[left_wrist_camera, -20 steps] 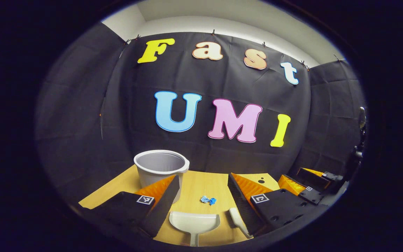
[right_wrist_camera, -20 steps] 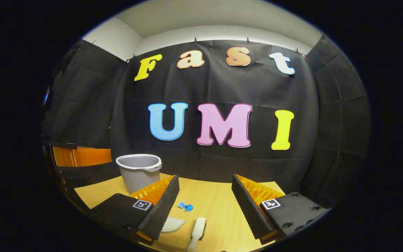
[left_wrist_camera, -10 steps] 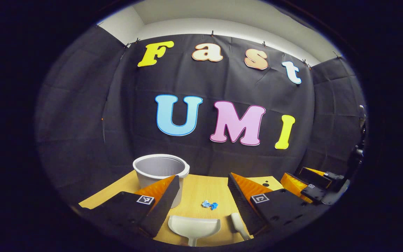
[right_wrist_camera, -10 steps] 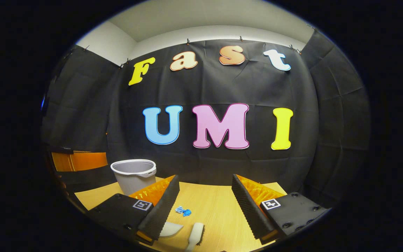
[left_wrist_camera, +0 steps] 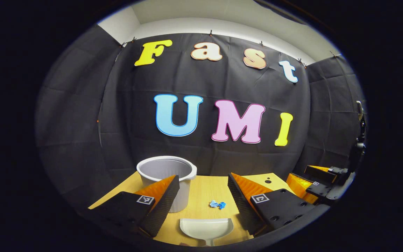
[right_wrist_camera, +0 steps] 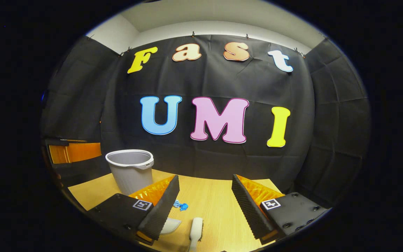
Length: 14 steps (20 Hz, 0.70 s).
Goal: Pick up the small broom and dustpan from the desktop, sweep the trash into the dustpan with the broom, and then empty the trash into the garbage bin.
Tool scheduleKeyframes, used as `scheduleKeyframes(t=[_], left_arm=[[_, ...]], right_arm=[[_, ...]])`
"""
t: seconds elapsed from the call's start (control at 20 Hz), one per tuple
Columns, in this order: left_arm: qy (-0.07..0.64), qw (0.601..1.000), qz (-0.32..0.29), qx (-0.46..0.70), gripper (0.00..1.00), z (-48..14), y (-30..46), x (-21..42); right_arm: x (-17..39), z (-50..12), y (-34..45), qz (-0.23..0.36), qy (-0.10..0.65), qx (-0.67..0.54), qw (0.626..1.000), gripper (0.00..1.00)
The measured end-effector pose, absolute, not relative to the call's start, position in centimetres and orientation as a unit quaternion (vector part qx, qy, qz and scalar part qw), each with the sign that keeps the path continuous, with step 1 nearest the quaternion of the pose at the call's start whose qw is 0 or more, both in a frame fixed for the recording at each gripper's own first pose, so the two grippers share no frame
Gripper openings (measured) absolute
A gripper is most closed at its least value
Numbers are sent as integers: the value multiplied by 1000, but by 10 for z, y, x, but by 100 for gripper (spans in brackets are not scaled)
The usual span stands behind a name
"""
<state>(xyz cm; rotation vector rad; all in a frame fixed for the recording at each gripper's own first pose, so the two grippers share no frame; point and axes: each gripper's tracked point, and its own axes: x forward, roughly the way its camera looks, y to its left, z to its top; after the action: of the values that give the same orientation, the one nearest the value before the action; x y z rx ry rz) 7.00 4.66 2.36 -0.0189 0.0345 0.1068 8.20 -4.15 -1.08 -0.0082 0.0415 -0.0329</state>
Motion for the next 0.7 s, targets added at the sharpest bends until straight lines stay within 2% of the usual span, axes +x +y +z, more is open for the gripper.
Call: scheduleKeyframes(t=[0.3,0.45,0.55,0.7], left_arm=[[21,999,39,-18,83,20,79,76],[41,999,11,-24,83,10,73,86],[77,997,-2,-25,83,-12,69,97],[170,984,-21,-44,83,-58,54,102]], right_arm=[[85,-6,-27,-48,20,-12,999,97],[88,-11,-24,-59,26,-11,998,98],[87,-21,-27,-74,40,-5,996,98],[82,-40,-30,-85,72,15,994,98]])
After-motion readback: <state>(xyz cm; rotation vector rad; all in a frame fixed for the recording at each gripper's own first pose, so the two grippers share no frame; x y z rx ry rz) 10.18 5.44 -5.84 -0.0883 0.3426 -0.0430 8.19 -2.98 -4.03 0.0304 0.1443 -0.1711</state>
